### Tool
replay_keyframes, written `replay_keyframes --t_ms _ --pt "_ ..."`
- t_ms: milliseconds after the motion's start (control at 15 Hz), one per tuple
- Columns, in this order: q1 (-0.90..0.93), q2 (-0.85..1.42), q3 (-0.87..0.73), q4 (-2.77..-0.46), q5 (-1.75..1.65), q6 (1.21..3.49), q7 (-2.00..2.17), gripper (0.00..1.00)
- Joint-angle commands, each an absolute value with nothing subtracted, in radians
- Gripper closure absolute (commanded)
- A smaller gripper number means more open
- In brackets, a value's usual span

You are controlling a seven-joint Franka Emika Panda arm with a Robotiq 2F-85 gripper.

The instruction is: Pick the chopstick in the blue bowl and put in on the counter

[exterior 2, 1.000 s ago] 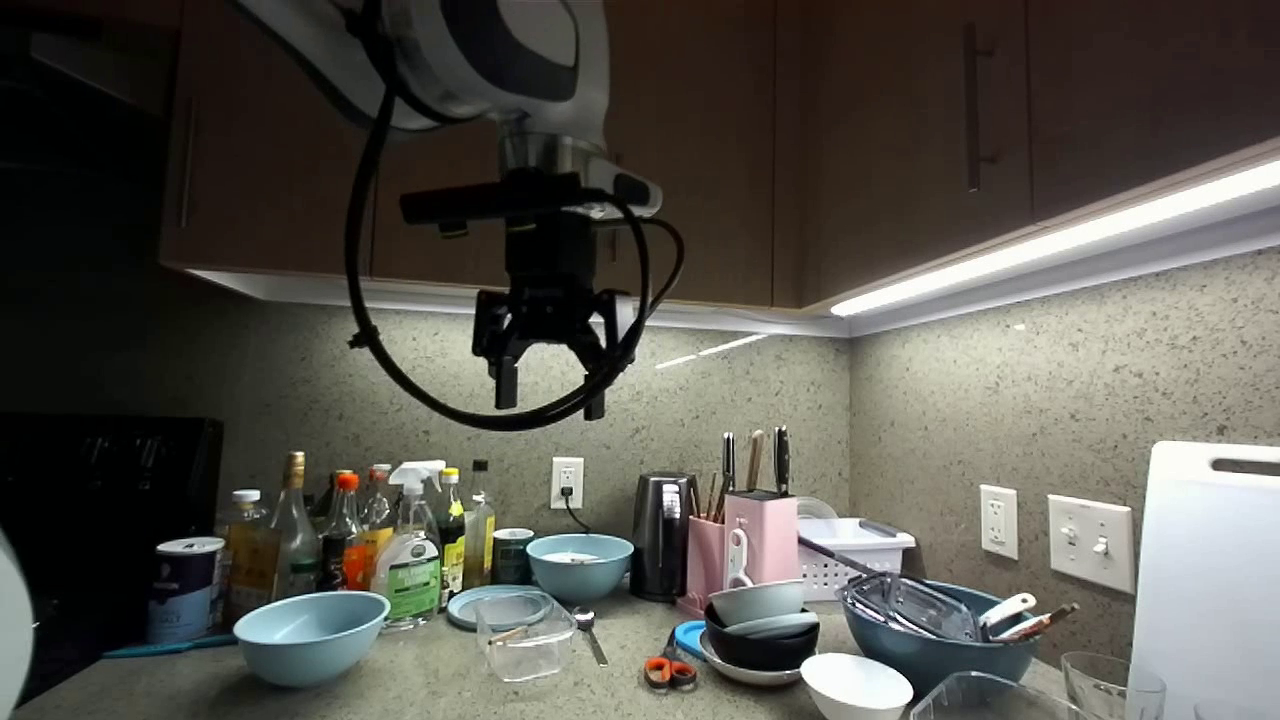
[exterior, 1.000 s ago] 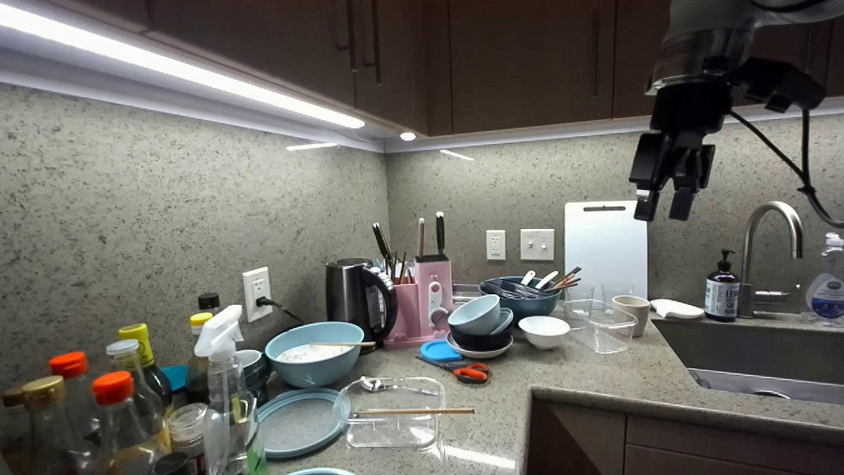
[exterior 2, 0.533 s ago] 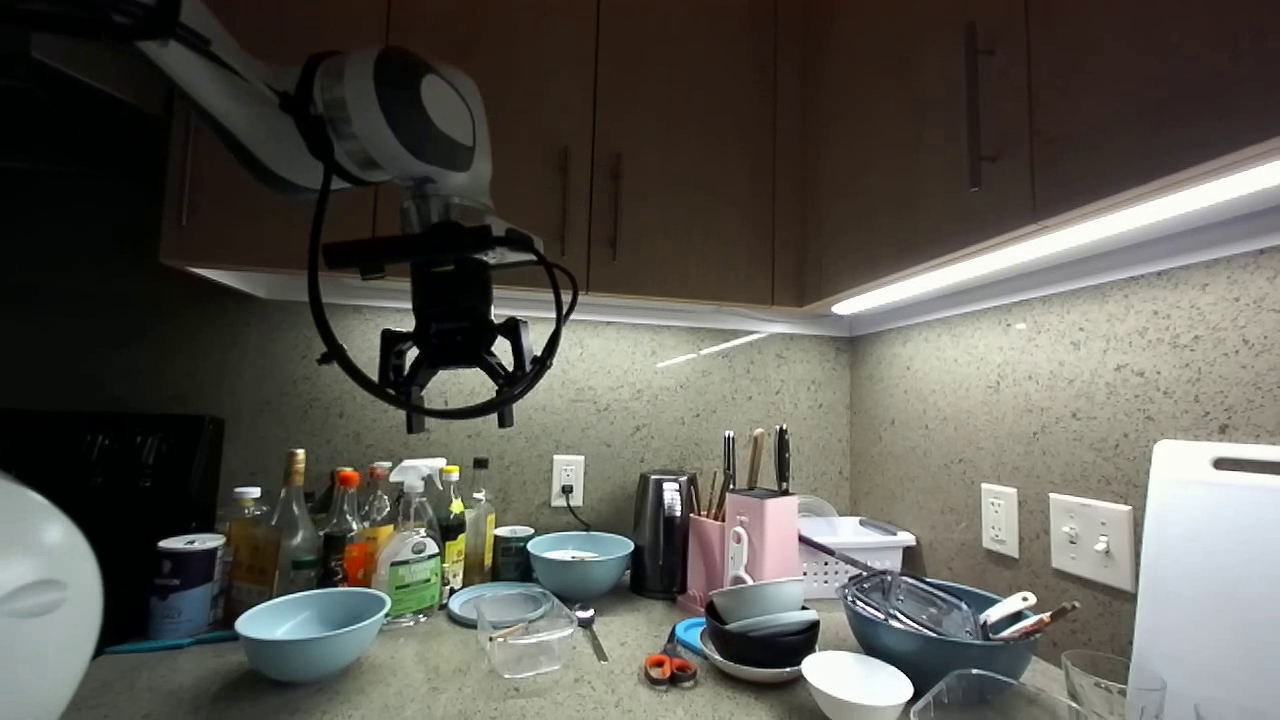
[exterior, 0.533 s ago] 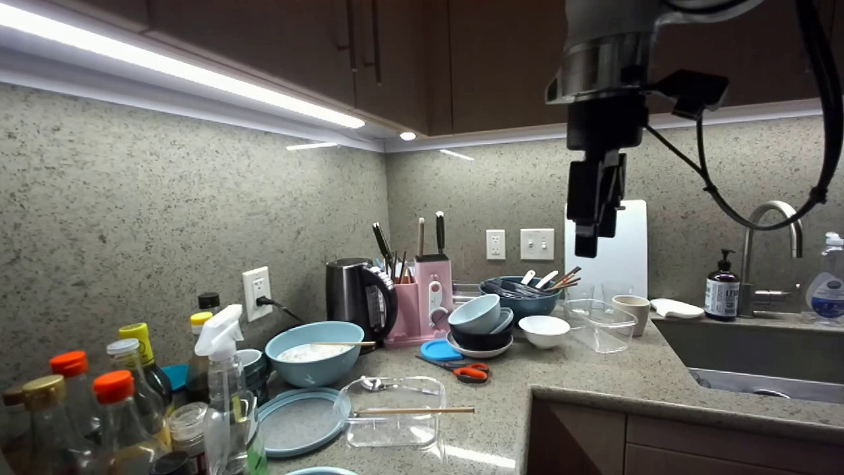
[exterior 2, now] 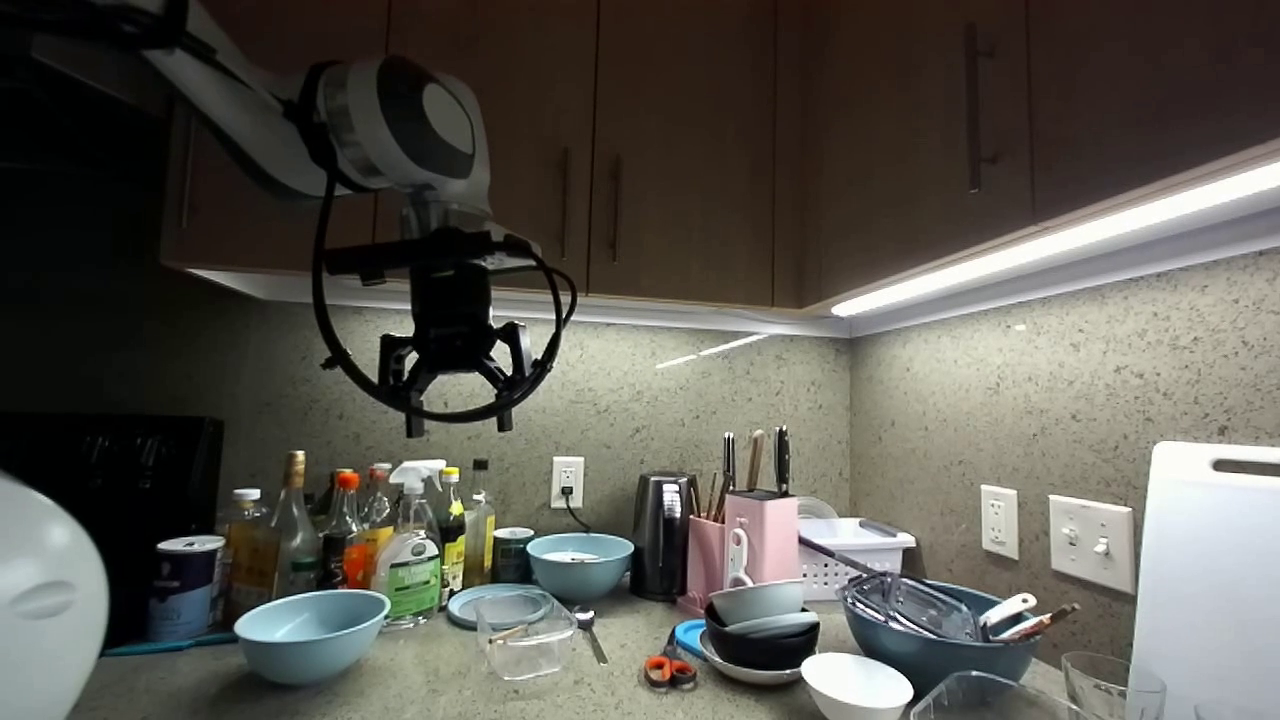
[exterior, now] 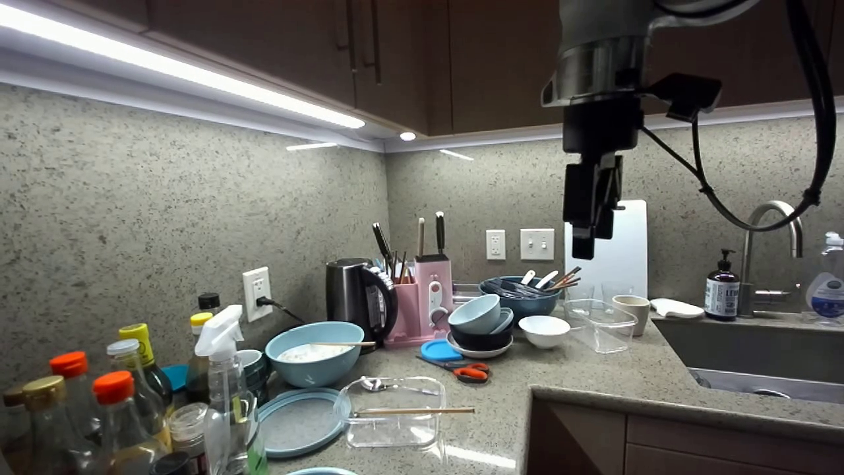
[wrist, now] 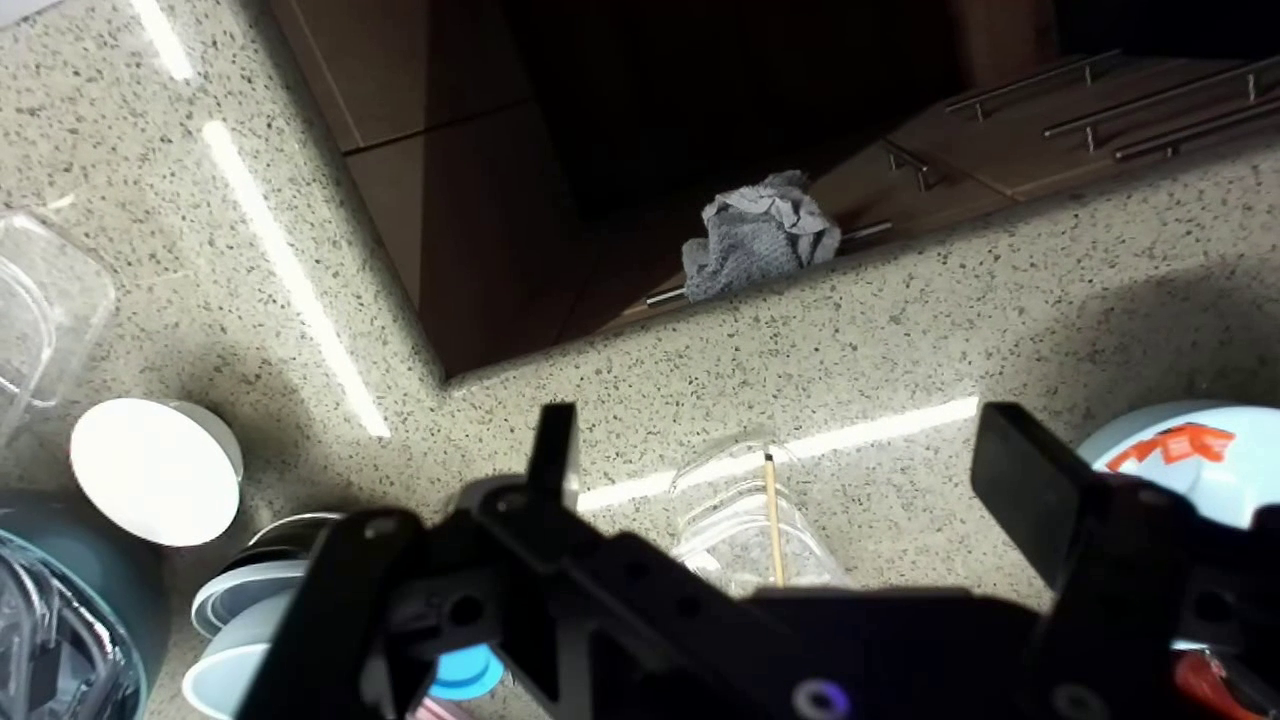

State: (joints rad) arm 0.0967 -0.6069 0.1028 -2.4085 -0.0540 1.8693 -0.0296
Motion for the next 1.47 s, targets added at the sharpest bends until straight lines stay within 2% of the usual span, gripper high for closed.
replay_keyframes --t_ms 0,400,800,867,1400 --pt "0.099 -0.582 0.111 -2.389 -0.071 1.874 -0.023 0.0" --pt "0.13 -0.369 0.219 -2.187 -0.228 1.84 -0.04 0.0" --pt "0.145 -0.147 0.286 -1.996 -0.445 1.917 0.018 0.0" --pt "0.157 -0.203 0.265 -2.049 -0.389 1.908 -0.006 0.0" --pt "0.145 -0.101 0.239 -2.0 -0.368 1.981 0.098 0.0"
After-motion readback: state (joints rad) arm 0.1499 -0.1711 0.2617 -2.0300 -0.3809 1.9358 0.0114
